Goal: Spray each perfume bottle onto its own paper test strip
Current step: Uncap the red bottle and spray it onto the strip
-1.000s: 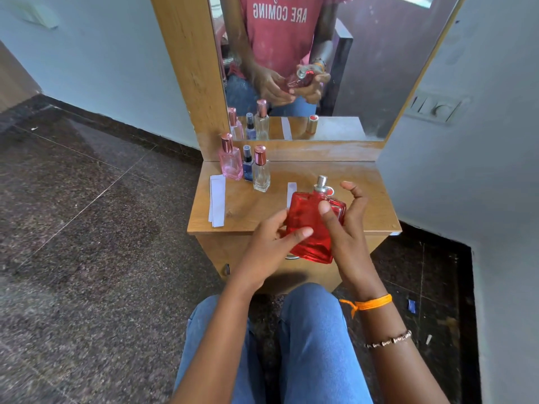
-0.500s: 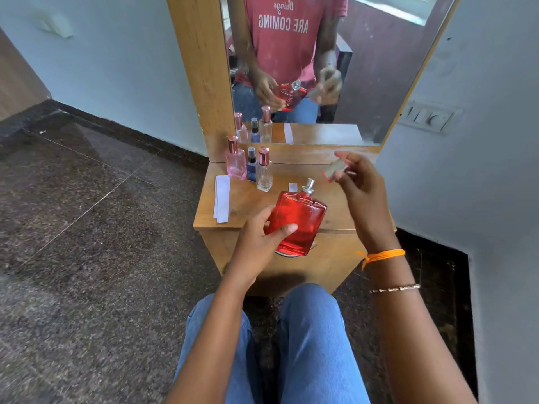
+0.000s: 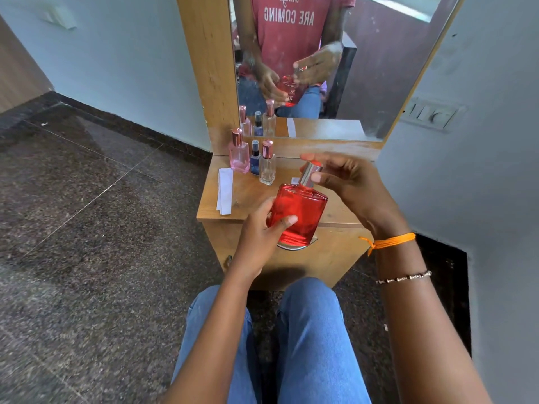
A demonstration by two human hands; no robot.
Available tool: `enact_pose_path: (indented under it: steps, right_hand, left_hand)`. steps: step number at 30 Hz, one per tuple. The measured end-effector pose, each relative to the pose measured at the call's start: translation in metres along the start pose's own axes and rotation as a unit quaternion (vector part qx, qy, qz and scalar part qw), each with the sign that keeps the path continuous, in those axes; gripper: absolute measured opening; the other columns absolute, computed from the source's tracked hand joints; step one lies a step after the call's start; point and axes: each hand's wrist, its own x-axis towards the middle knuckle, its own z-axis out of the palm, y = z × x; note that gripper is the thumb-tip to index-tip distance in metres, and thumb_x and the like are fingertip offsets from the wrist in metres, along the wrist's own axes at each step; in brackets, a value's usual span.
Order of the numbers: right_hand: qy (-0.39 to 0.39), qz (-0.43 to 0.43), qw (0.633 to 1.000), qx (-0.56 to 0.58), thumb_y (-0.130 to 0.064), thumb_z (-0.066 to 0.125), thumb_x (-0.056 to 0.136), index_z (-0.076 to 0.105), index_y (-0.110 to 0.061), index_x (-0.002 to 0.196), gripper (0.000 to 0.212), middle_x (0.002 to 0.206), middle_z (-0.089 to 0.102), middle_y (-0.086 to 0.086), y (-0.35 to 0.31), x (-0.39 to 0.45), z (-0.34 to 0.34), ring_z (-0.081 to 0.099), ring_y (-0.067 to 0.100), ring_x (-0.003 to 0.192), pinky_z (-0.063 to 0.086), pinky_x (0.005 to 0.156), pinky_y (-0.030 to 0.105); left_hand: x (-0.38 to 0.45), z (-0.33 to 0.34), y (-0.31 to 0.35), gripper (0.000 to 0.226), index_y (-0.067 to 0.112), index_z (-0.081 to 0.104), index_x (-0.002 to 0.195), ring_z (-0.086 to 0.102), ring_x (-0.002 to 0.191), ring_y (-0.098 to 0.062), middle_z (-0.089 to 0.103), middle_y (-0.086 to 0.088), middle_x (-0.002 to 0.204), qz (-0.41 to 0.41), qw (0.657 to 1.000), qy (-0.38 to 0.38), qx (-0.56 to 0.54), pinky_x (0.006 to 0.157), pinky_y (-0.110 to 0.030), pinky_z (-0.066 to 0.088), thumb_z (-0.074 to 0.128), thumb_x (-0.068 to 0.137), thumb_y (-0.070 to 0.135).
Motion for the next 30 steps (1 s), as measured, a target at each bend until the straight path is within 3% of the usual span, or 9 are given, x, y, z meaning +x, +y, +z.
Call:
enact_pose_path:
  steps: [6,9,12,17,20,22,24,27,30]
  right_hand:
    - [0.081,0.006,0.995,-0.056,0.006,0.061,0.084,0.063,-0.021,0.111,0.039,0.102,0.068,-0.002,0.003,-0.004,0.013,0.065,0.001,0.086,0.055,0.086,0.026]
    - [0.157,0.012,0.981,-0.110,0.001,0.065,0.082,0.068,-0.019,0.110,0.035,0.094,0.068,-0.004,0.010,-0.006,0.023,0.065,0.009,0.086,0.054,0.087,0.033]
    - [0.194,-0.001,0.970,-0.147,-0.008,0.070,0.081,0.069,-0.020,0.110,0.032,0.083,0.068,-0.006,0.014,-0.012,0.030,0.064,0.004,0.079,0.055,0.082,0.032]
    - [0.100,0.031,0.991,-0.085,-0.023,0.075,0.079,0.056,-0.028,0.126,0.050,0.103,0.071,-0.002,0.024,-0.022,0.006,0.065,0.004,0.097,0.050,0.086,0.022]
    - [-0.005,0.037,0.999,-0.018,-0.010,0.075,0.077,0.062,-0.016,0.117,0.042,0.104,0.070,-0.003,0.037,-0.027,0.000,0.066,0.009,0.098,0.050,0.088,0.029]
    - [-0.009,0.035,0.999,0.030,-0.004,0.073,0.076,0.063,-0.014,0.111,0.038,0.100,0.070,-0.002,0.043,-0.028,-0.001,0.066,0.010,0.093,0.051,0.084,0.028]
    - [0.021,0.031,0.999,0.038,-0.002,0.072,0.077,0.064,-0.014,0.109,0.036,0.098,0.070,0.001,0.048,-0.027,-0.001,0.065,0.012,0.091,0.051,0.083,0.032]
    - [0.107,0.035,0.993,0.018,-0.014,0.073,0.073,0.066,-0.019,0.103,0.031,0.095,0.069,0.007,0.052,-0.023,-0.001,0.064,0.024,0.088,0.053,0.083,0.046]
    - [0.176,0.034,0.983,-0.050,-0.009,0.074,0.075,0.065,-0.020,0.102,0.031,0.088,0.068,-0.003,0.048,-0.014,-0.001,0.063,0.019,0.083,0.053,0.081,0.043]
  left_hand:
    - [-0.002,0.007,-0.002,0.047,0.021,0.060,0.113,0.065,0.100,-0.015,0.069,-0.003,0.105,0.019,1.000,0.023,0.005,0.086,-0.038,0.054,0.064,0.075,0.047]
    - [-0.003,0.013,-0.001,0.040,0.019,0.060,0.112,0.065,0.097,-0.013,0.070,-0.003,0.103,0.021,0.999,0.034,0.014,0.085,-0.035,0.053,0.066,0.078,0.039]
    - [-0.005,0.014,0.001,0.034,0.027,0.059,0.109,0.065,0.096,-0.009,0.069,0.001,0.103,0.013,1.000,0.027,0.003,0.085,-0.032,0.052,0.066,0.078,0.038]
    - [0.002,0.008,0.005,0.040,0.027,0.060,0.110,0.065,0.098,-0.012,0.069,-0.001,0.105,0.001,1.000,-0.002,-0.028,0.086,-0.031,0.052,0.064,0.073,0.042]
    - [0.004,0.008,0.005,0.042,0.022,0.061,0.112,0.065,0.102,-0.016,0.069,-0.005,0.108,-0.002,0.999,-0.009,-0.040,0.090,-0.039,0.053,0.066,0.074,0.040]
    - [0.006,0.009,0.006,0.043,0.022,0.062,0.113,0.065,0.103,-0.017,0.069,-0.004,0.108,-0.004,0.999,-0.012,-0.033,0.091,-0.041,0.052,0.067,0.074,0.039]
    - [0.006,0.010,0.009,0.041,0.025,0.061,0.112,0.063,0.104,-0.013,0.068,0.000,0.110,0.002,1.000,-0.001,-0.026,0.092,-0.034,0.051,0.068,0.075,0.040]
    - [0.009,0.009,0.012,0.032,0.030,0.057,0.114,0.058,0.111,-0.007,0.063,0.005,0.118,-0.004,0.999,0.031,0.005,0.092,-0.017,0.046,0.066,0.083,0.030]
    - [0.010,0.005,0.008,0.021,0.026,0.061,0.107,0.058,0.108,-0.007,0.062,0.004,0.117,-0.020,0.994,0.080,0.076,0.083,-0.010,0.042,0.059,0.089,0.017]
